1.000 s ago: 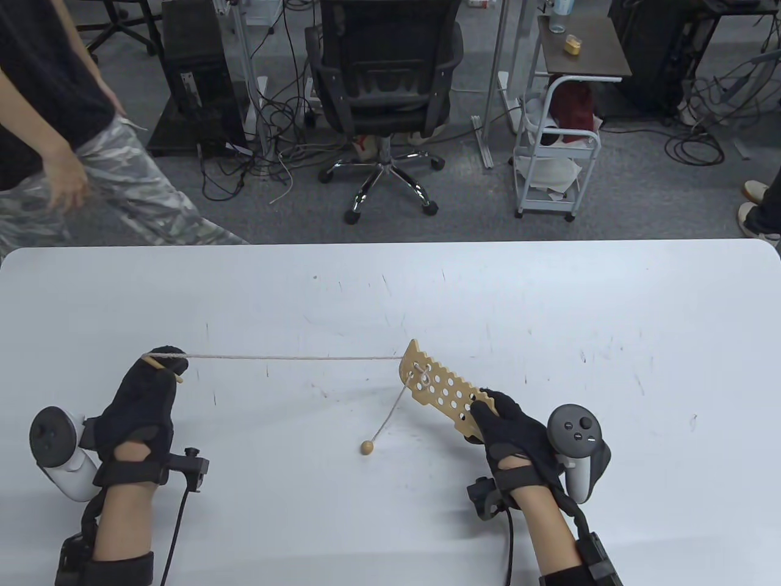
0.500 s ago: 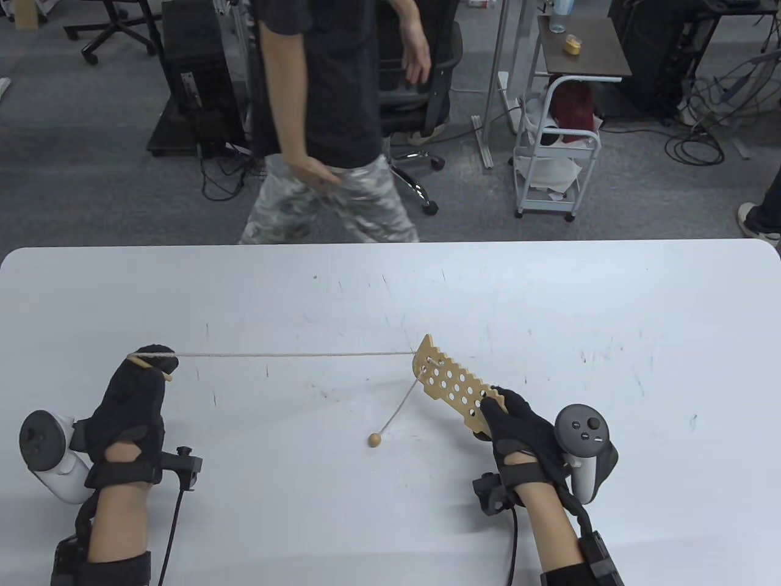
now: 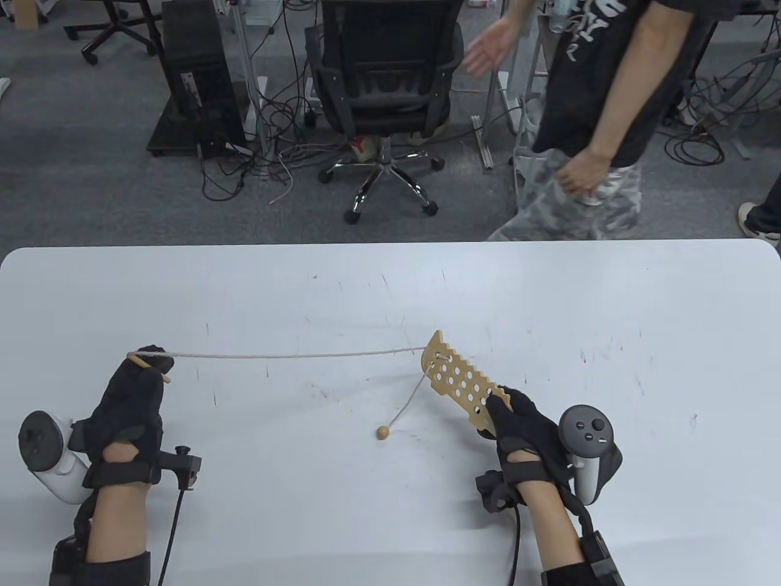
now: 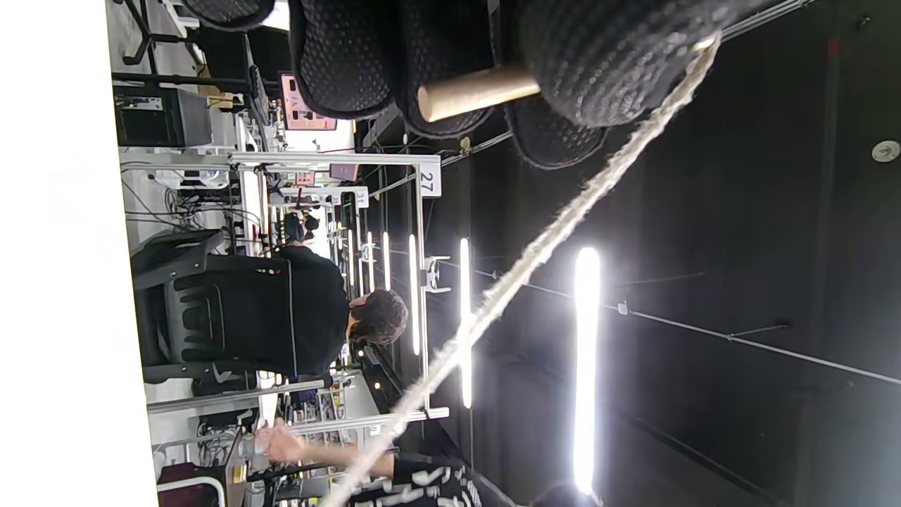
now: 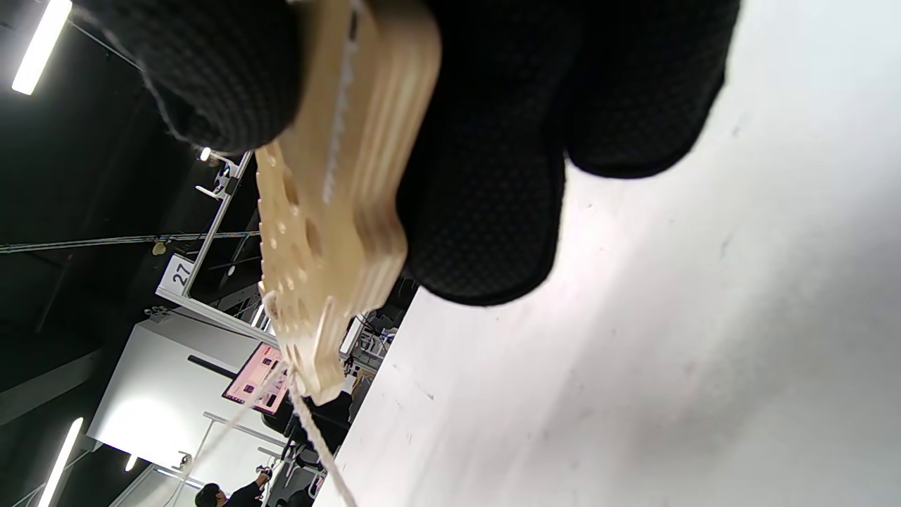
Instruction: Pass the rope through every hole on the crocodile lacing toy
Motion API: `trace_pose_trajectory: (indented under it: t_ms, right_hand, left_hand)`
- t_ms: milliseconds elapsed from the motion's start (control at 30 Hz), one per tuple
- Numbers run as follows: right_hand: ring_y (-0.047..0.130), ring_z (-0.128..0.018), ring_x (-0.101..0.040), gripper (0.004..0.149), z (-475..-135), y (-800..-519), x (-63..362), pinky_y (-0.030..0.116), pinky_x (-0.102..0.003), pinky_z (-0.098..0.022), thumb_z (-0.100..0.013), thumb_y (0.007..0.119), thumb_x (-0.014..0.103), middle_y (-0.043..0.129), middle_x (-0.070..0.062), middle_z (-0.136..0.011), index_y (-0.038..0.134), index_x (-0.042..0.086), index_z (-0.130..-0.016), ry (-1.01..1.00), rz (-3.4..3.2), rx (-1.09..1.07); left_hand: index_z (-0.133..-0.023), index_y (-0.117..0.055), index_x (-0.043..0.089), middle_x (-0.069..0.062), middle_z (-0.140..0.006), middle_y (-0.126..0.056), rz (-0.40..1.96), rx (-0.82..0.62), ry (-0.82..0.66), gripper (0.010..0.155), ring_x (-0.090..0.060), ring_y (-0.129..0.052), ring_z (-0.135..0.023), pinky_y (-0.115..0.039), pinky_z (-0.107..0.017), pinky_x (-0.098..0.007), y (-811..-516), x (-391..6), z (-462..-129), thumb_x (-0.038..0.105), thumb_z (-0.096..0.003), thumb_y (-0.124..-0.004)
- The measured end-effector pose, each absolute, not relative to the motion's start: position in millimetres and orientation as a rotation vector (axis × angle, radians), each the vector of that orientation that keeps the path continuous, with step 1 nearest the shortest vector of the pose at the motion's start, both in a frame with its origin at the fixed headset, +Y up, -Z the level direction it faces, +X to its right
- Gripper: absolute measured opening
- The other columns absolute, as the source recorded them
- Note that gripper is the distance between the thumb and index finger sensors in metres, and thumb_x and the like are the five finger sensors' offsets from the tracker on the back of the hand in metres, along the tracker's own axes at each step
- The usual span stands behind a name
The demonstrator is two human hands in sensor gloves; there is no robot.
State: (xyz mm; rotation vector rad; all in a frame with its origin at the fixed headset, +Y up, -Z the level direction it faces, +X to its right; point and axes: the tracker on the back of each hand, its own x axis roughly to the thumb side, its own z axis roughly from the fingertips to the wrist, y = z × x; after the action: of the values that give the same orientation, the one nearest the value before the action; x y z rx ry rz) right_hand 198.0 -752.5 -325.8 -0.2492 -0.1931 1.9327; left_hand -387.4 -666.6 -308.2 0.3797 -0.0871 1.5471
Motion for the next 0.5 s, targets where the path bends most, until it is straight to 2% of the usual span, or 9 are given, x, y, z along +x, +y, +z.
trace_pose_trajectory:
  t_ms: [300, 500]
  right_hand:
    - [0.110, -0.047, -0.023, 0.046, -323.3, -747.1, 179.0, 0.084, -0.047, -0.044, -0.044, 0.082, 0.043, 0.105, -0.004, -0.063, 0.082, 0.019, -0.084, -0.177, 1.924, -0.089]
    - [0.109, -0.047, -0.024, 0.046, -322.7, -747.1, 169.2, 0.084, -0.047, -0.044, -0.044, 0.082, 0.043, 0.105, -0.004, -0.062, 0.082, 0.019, -0.084, -0.159, 1.940, -0.023]
  left_hand:
    - [-0.090, -0.085, 0.036, 0.003, -0.081, -0.088, 1.525, 0.324, -0.077, 0.048, -0.026, -0.086, -0.081, -0.054, -0.076, -0.057, -674.9, -375.8, -314.2, 0.042, -0.0429, -0.082]
    - [-0.099, -0.067, 0.037, 0.002, -0.081, -0.089, 1.471, 0.257, -0.076, 0.057, -0.027, -0.088, -0.079, -0.054, -0.076, -0.058, -681.3, -365.1, -318.6, 0.038, -0.0437, -0.080]
